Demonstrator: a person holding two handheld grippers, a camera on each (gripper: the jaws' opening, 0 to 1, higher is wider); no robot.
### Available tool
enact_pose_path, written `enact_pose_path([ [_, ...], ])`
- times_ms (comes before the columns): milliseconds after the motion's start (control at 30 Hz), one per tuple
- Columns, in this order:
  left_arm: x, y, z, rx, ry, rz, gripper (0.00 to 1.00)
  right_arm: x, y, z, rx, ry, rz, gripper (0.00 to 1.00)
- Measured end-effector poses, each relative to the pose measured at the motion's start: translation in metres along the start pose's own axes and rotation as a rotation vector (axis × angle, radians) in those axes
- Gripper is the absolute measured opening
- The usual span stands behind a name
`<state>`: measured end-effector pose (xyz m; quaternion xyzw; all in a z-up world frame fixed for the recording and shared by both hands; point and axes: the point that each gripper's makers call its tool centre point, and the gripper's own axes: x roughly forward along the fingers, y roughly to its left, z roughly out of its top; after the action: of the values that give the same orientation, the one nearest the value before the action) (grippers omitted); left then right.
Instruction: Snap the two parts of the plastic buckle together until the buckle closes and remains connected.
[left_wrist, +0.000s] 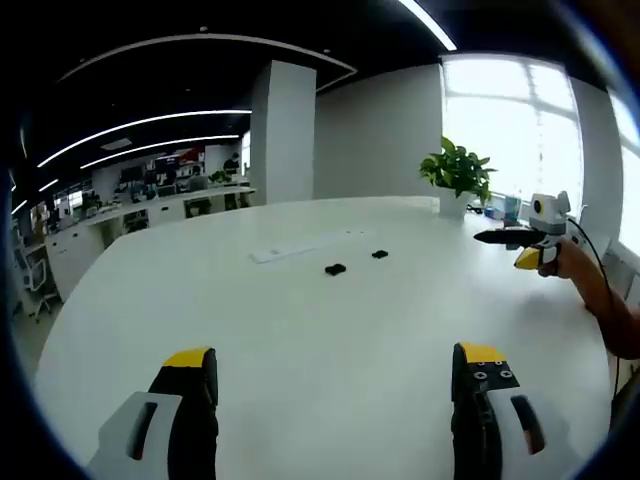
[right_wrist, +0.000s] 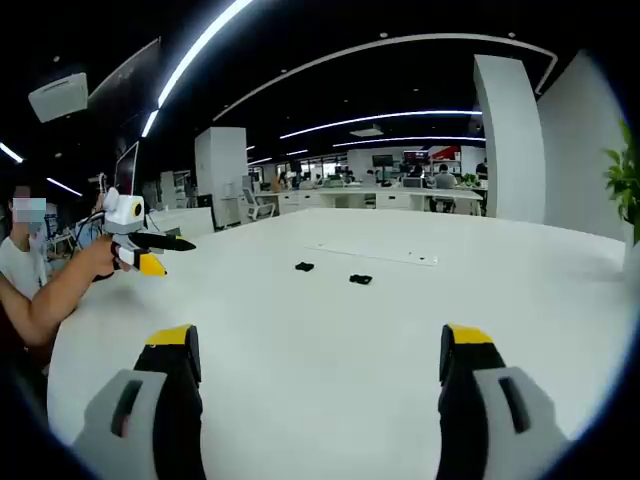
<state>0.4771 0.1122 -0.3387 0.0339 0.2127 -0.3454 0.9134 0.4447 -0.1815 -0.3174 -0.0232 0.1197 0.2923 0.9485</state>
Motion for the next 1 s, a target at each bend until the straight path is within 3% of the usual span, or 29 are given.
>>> enact_pose_path([
  [1000,0.0032,-0.0012,0.0012,-0.009,-0.011,-0.008,0.99,0.0022,0.0001,-0.0023,0.001,0.008,0.002,1.0],
])
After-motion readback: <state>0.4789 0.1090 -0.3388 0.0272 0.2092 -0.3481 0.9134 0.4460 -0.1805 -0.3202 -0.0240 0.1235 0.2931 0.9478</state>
